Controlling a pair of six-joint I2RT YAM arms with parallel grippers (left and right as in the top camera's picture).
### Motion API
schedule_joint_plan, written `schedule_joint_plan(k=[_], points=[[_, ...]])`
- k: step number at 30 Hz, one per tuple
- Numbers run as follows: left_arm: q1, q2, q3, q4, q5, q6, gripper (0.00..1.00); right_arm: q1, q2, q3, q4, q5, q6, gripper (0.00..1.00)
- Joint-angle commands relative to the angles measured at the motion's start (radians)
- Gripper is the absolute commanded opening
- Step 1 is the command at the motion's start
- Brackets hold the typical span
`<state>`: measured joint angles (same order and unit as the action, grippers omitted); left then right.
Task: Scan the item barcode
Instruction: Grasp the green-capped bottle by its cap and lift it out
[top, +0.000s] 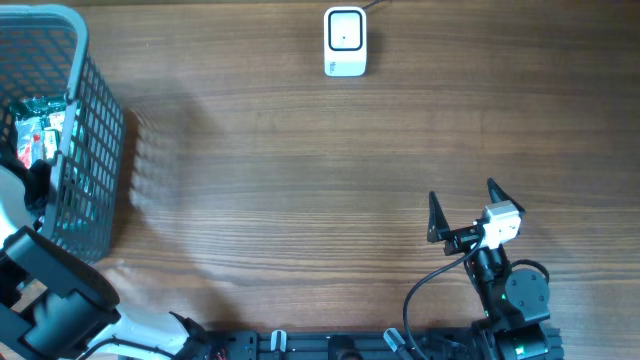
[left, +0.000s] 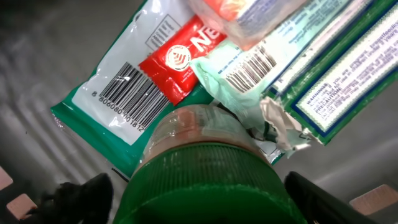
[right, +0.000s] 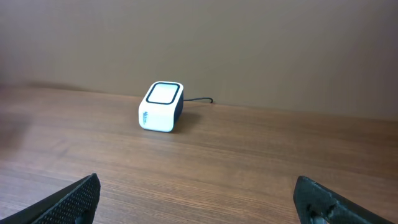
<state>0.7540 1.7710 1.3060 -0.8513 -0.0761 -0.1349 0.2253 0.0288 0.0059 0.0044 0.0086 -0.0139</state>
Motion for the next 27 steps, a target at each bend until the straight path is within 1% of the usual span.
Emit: schedule_joint_plan(k=[1, 9, 13, 17, 21, 25, 27], points=[[0.006, 0.006, -0.011, 0.003, 0.023, 0.024, 0.72, -0.004, 0.002, 0.000, 0.005, 0.017, -0.012, 1.00], [0.006, -0.080, 0.076, -0.001, 0.023, 0.027, 0.62, -0.004, 0.002, 0.000, 0.005, 0.017, -0.012, 1.00], [0.006, -0.166, 0.172, -0.001, 0.028, 0.026, 0.61, -0.004, 0.002, 0.000, 0.005, 0.017, -0.012, 1.00], [0.005, -0.240, 0.286, 0.000, 0.066, 0.019, 0.60, -0.004, 0.002, 0.000, 0.005, 0.017, -0.012, 1.00], [0.000, -0.308, 0.399, 0.000, 0.112, -0.035, 0.58, -0.004, 0.002, 0.000, 0.005, 0.017, -0.012, 1.00], [-0.040, -0.375, 0.458, 0.000, 0.147, -0.084, 0.57, -0.004, 0.002, 0.000, 0.005, 0.017, -0.012, 1.00], [-0.078, -0.412, 0.462, 0.003, 0.146, -0.086, 0.57, -0.004, 0.002, 0.000, 0.005, 0.017, -0.012, 1.00]])
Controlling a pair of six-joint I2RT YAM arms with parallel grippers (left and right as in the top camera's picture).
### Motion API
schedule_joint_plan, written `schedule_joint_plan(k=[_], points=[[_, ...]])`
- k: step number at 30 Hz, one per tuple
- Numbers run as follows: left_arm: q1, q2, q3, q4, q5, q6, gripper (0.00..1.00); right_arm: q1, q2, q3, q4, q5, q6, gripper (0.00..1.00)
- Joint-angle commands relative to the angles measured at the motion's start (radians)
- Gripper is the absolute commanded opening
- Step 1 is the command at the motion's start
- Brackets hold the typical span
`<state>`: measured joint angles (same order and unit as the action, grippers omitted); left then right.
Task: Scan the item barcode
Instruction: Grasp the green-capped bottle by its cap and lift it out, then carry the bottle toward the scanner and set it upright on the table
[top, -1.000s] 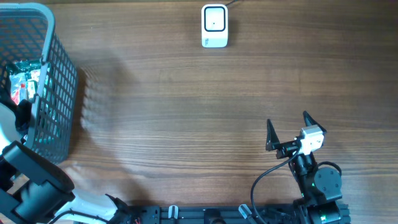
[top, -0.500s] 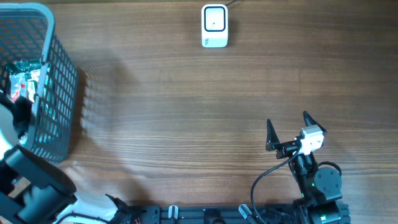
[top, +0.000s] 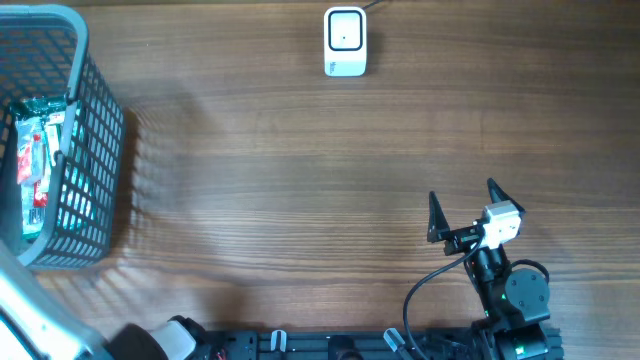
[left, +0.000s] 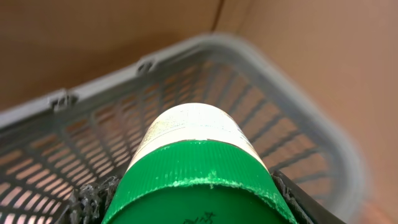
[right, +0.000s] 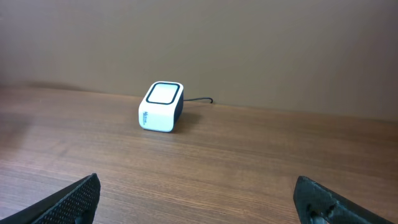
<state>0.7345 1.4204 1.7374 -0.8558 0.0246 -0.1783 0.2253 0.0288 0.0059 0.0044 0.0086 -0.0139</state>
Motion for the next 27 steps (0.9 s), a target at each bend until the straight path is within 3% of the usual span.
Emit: schedule_joint_plan(k=[1, 14, 22, 27], points=[[-0.081, -0.079, 0.031, 0.008, 0.046, -0.043, 0.57, -0.004, 0.002, 0.000, 0.005, 0.017, -0.012, 1.00], [-0.517, -0.180, 0.030, -0.109, 0.042, -0.080, 0.57, -0.004, 0.002, 0.000, 0.005, 0.017, -0.012, 1.00], [-0.814, -0.083, 0.024, -0.257, 0.034, -0.153, 0.54, -0.004, 0.002, 0.000, 0.005, 0.017, -0.012, 1.00], [-1.014, 0.024, -0.045, -0.267, -0.024, -0.197, 0.52, -0.004, 0.002, 0.000, 0.005, 0.017, -0.012, 1.00]])
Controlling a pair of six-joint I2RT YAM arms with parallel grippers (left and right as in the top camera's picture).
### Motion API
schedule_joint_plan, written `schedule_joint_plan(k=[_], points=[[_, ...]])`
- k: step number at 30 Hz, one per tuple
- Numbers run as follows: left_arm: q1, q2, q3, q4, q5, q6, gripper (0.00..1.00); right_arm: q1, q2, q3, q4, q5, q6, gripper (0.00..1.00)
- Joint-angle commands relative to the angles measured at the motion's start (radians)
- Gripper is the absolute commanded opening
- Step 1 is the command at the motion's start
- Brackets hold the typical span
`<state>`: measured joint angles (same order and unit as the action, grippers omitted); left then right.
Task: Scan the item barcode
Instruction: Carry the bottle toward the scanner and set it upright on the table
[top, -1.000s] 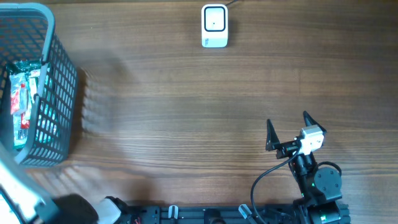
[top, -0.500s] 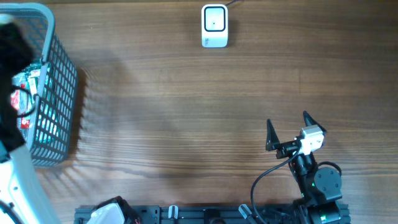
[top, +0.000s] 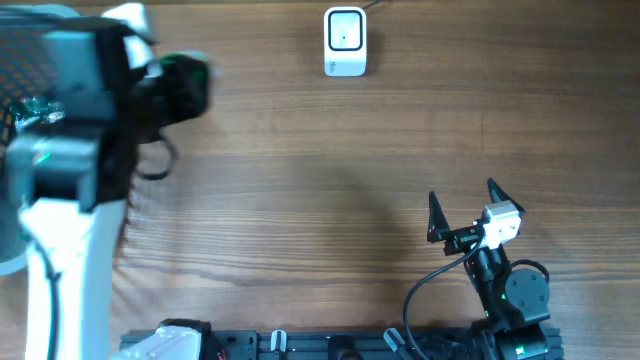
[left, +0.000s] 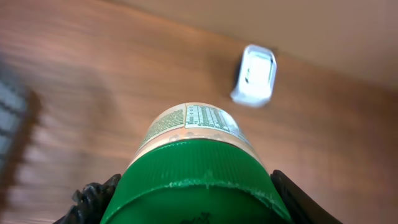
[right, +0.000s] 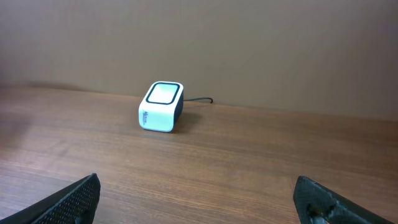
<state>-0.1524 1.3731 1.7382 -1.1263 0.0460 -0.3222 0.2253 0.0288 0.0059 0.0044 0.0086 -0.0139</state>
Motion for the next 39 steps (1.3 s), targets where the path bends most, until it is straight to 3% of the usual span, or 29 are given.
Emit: schedule_joint_plan(k=[1, 17, 23, 28, 29, 32, 33, 39], points=[[-0.176, 0.100, -0.067, 0.011, -0.063, -0.055, 0.52, -0.004, 0.002, 0.000, 0.005, 0.017, -0.012, 1.00], [-0.673, 0.543, -0.183, 0.251, -0.125, -0.260, 0.52, -0.004, 0.002, 0.000, 0.005, 0.017, -0.012, 1.00], [-0.724, 0.652, -0.183, 0.331, -0.138, -0.346, 0.53, -0.004, 0.002, 0.000, 0.005, 0.017, -0.012, 1.00], [-0.743, 0.719, -0.183, 0.350, -0.137, -0.348, 0.53, -0.004, 0.002, 0.000, 0.005, 0.017, -0.012, 1.00], [-0.745, 0.728, -0.183, 0.354, -0.137, -0.348, 0.54, -0.004, 0.002, 0.000, 0.005, 0.017, -0.012, 1.00], [-0.745, 0.734, -0.183, 0.355, -0.137, -0.329, 0.86, -0.004, 0.002, 0.000, 0.005, 0.017, -0.012, 1.00], [-0.745, 0.734, -0.183, 0.355, -0.136, -0.306, 0.90, -0.004, 0.002, 0.000, 0.005, 0.017, -0.012, 1.00], [-0.737, 0.686, -0.162, 0.352, -0.142, -0.036, 0.95, -0.004, 0.002, 0.000, 0.005, 0.017, -0.012, 1.00]])
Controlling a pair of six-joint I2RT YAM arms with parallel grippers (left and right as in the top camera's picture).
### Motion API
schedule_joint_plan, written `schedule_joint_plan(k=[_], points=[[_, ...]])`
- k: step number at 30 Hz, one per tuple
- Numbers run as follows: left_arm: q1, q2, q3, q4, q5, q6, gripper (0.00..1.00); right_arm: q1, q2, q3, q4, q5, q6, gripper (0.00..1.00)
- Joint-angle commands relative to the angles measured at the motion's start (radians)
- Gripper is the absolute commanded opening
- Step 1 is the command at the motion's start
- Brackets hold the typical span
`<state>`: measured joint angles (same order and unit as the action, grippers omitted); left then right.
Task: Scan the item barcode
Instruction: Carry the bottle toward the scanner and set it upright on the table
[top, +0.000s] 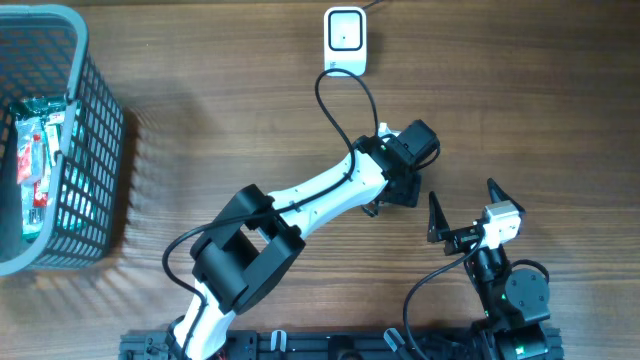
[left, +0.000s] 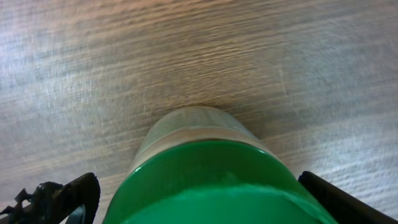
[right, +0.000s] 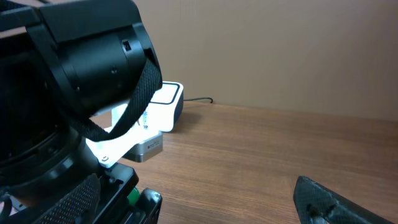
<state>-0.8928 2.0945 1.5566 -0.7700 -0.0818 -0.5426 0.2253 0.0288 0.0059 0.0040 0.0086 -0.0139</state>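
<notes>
A bottle with a green cap (left: 208, 180) and a clear body fills the left wrist view, its far end down at the wood. My left gripper (top: 402, 172) is shut on it, right of the table's middle. From overhead the gripper hides the bottle. In the right wrist view a sliver of the green cap (right: 128, 196) shows. The white scanner (top: 345, 40) sits at the far edge, partly hidden in the right wrist view (right: 168, 98). My right gripper (top: 463, 208) stands open and holds nothing, just right of the left one.
A grey mesh basket (top: 98, 150) holding several packets (top: 35, 150) stands at the left edge. The scanner's black cable (right: 200, 99) runs off the back. My left arm (top: 310, 195) stretches diagonally across the middle of the table.
My left gripper with the bottle has gone from high up near the basket to low over the wood right of centre, close beside my right gripper. The right arm has not moved.
My left gripper was down in the basket, around the green-capped bottle among the packets. Then it held the bottle above the basket, then out over the table with the scanner in sight. Now the bottle is low at the tabletop near my right gripper.
</notes>
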Motion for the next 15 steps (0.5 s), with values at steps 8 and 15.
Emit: schedule_joint_plan(k=[8, 15], points=[[0.037, -0.117, 0.038, -0.034, -0.015, 0.508, 0.97, -0.004, 0.002, 0.000, 0.005, 0.017, -0.012, 1.00], [0.039, -0.115, 0.038, -0.046, 0.105, 0.617, 0.86, -0.004, 0.002, 0.000, 0.005, 0.017, -0.012, 1.00]])
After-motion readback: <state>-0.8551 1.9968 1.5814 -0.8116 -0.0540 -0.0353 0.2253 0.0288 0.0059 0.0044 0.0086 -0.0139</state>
